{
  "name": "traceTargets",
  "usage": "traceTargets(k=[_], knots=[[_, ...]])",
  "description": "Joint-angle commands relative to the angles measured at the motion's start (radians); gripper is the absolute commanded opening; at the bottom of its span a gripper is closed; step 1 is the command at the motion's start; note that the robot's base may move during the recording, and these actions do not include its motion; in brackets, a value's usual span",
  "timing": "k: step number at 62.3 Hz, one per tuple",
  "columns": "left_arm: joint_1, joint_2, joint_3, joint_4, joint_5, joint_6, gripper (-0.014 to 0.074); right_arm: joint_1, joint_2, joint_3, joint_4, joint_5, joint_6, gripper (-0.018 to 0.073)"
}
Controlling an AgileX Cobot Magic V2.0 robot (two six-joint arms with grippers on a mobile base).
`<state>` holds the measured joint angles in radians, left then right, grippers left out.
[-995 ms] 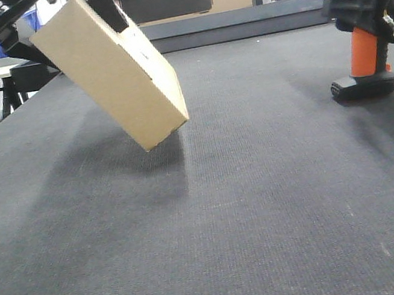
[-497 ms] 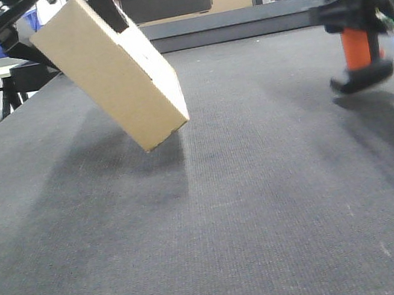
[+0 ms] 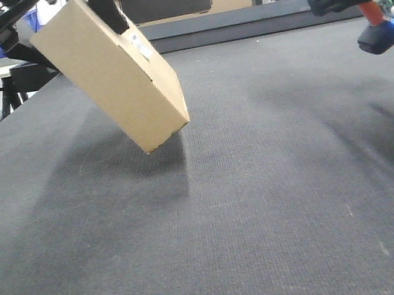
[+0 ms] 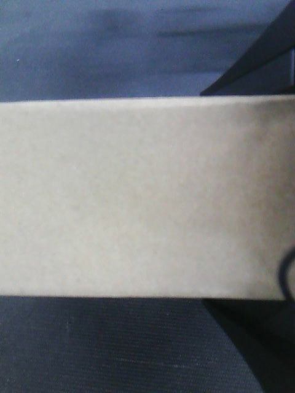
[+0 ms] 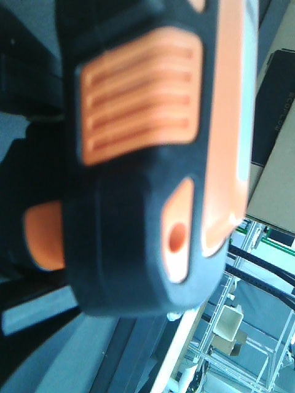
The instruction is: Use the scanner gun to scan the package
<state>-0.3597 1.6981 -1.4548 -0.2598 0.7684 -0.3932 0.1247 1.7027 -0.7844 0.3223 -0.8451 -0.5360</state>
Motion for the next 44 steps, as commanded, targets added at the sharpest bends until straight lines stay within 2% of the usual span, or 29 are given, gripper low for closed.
traceTargets(k=[1,7,13,17,44], knots=[[-0.007,-0.006,-0.002,-0.008,-0.006,0.000,-0.0111,-0.001,-0.015,-0.005,0.033,-0.082,0.114,-0.0168],[-0.007,-0.006,-0.002,-0.008,0.004,0.000,-0.0111,-0.001,-0.001,-0.005,0.128,-0.071,0.385,-0.0168],[-0.007,-0.006,-0.002,-0.008,0.008,0.000,-0.0111,-0.001,0.031,-0.005,0.159,-0.071,0.521,-0.0168],[-0.007,-0.006,-0.002,-0.008,0.008,0.000,-0.0111,-0.001,0.053,-0.005,0.159,-0.071,0.548,-0.0168],[-0.007,-0.006,-0.002,-0.008,0.008,0.000,-0.0111,-0.001,0.124,-0.005,0.130,-0.132,0.548,-0.0168]])
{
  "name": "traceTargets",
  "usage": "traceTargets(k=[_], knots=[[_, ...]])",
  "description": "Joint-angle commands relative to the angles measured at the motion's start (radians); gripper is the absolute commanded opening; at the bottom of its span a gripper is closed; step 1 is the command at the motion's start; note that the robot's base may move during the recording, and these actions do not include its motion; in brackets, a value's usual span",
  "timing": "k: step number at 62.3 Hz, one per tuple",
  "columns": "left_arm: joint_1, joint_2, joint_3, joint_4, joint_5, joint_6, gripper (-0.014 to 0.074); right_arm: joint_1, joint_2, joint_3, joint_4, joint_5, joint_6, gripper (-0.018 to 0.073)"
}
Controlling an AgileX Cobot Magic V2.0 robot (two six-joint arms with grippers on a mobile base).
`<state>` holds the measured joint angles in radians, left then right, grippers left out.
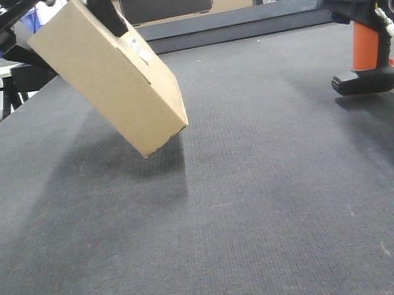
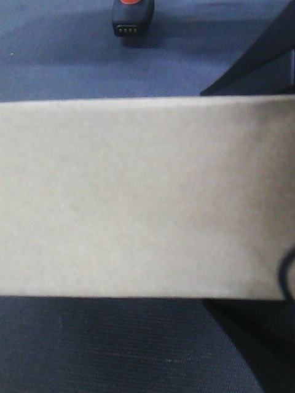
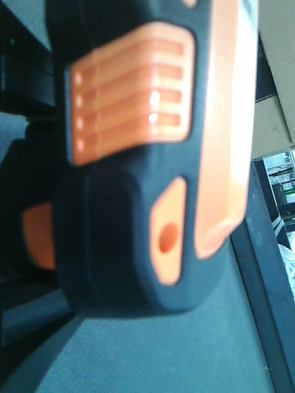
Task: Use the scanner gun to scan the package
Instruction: 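Lower the scanner gun onto the table and open the right gripper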
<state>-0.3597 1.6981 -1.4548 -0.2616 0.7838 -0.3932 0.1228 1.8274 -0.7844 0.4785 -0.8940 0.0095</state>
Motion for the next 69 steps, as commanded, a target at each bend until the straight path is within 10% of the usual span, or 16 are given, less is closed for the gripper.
traceTargets(k=[1,19,37,69], knots=[[-0.007,-0.006,-0.002,-0.006,-0.008,0.000,-0.0111,0.001,0.000,-0.005,-0.032,-0.083,0.003,-0.0168],[-0.007,-0.006,-0.002,-0.006,-0.008,0.000,-0.0111,0.001,0.000,-0.005,-0.205,-0.052,0.003,-0.0154],[-0.007,-0.006,-0.002,-0.006,-0.008,0.000,-0.0111,0.001,0.000,-0.005,-0.188,-0.054,0.003,0.0273],[-0.007,-0.006,-0.002,-0.006,-0.006,0.000,-0.0111,0.001,0.000,0.003,-0.177,0.016,0.003,0.0557]])
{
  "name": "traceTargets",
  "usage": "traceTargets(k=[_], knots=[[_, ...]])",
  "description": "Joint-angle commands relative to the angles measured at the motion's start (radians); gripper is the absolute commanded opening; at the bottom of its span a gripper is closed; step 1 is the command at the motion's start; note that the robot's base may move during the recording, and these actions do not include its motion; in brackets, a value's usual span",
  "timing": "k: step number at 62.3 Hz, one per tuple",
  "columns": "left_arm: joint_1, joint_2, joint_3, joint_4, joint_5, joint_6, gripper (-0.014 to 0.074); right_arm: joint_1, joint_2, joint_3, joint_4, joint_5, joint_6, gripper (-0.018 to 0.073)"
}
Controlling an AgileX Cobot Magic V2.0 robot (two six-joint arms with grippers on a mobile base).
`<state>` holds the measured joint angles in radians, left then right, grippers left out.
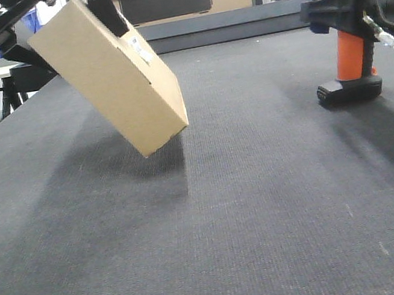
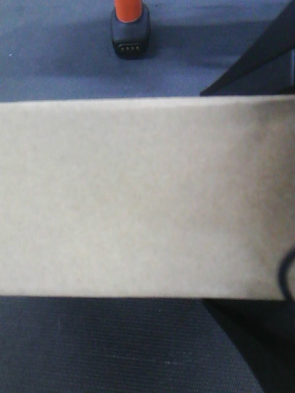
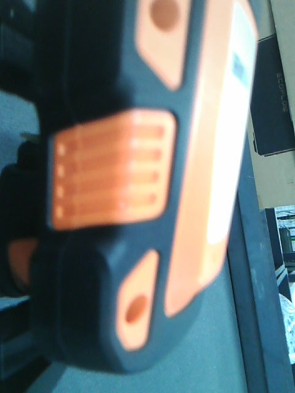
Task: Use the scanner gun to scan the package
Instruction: 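Lower the scanner gun onto the table and open the right gripper, then lower the box onto the table and open the left gripper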
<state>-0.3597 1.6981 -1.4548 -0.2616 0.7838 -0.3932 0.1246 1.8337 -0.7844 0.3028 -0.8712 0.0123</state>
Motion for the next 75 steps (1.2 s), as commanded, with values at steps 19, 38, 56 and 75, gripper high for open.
traceTargets(k=[19,38,56,75], knots=[[-0.007,-0.006,-0.002,-0.006,-0.006,0.000,-0.0111,-0.001,-0.029,0.061,-0.001,-0.002,0.000,0.0559],[-0.003,-0.006,-0.010,0.076,-0.004,0.000,-0.0111,-0.001,-0.164,0.210,-0.037,-0.048,0.000,0.0559],[0.089,-0.048,-0.041,0.362,0.200,0.059,-0.0111,-0.001,-0.389,0.401,-0.037,-0.013,0.000,0.0559],[0.109,-0.046,-0.033,0.474,0.162,0.059,-0.0111,-0.001,-0.634,0.532,-0.037,0.092,0.000,0.0402]])
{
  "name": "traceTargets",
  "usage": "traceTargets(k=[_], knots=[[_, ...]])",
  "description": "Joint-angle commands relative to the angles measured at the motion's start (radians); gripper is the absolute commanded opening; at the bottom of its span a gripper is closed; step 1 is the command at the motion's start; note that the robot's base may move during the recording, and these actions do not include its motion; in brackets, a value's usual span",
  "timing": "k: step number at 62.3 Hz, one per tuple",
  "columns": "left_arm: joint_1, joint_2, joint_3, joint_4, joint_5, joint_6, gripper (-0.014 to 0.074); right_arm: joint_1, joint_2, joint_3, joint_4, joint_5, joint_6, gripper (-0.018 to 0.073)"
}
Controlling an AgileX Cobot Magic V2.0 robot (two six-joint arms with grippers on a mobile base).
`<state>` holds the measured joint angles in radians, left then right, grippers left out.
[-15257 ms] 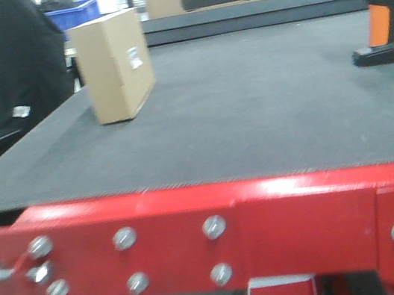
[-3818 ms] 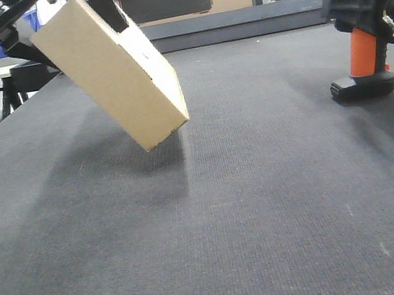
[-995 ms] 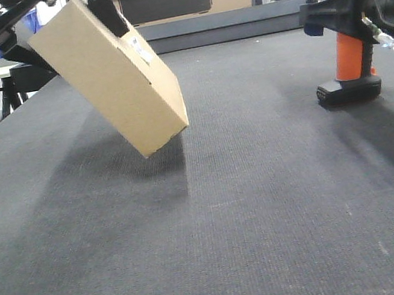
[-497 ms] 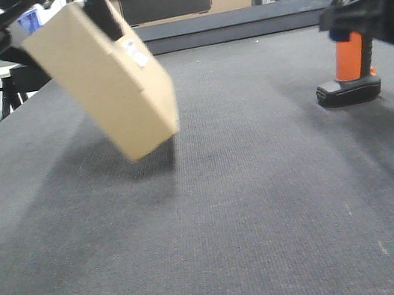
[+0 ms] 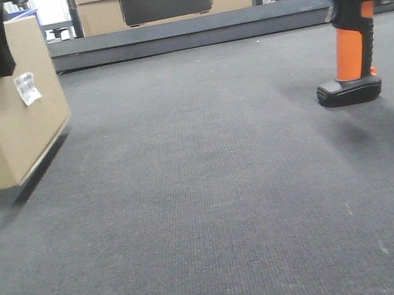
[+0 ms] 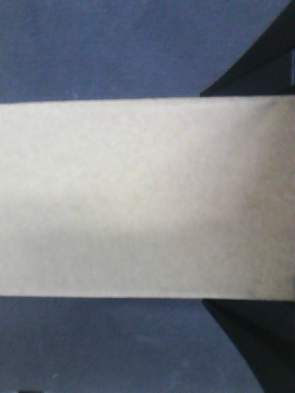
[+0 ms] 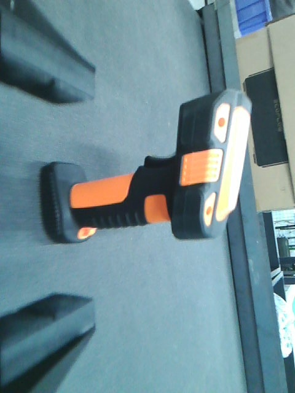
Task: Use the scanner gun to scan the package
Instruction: 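Lower the box onto the table and open the left gripper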
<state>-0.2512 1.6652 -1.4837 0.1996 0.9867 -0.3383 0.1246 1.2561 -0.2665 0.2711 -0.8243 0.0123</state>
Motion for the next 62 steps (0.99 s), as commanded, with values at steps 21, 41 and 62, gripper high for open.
traceTargets(k=[21,41,62], knots=[[-0.002,0.032,-0.004,0.011,-0.034,0.005,0.0062,-0.001,-0.243,0.019,-0.007,0.208,0.000,-0.0168],[-0.002,0.032,-0.004,0.011,-0.038,0.005,0.0610,-0.001,-0.284,0.019,-0.007,0.294,0.000,-0.0168],[-0.002,-0.123,-0.008,0.011,-0.010,-0.007,0.0545,-0.001,-0.284,0.019,-0.007,0.294,0.000,-0.0168]])
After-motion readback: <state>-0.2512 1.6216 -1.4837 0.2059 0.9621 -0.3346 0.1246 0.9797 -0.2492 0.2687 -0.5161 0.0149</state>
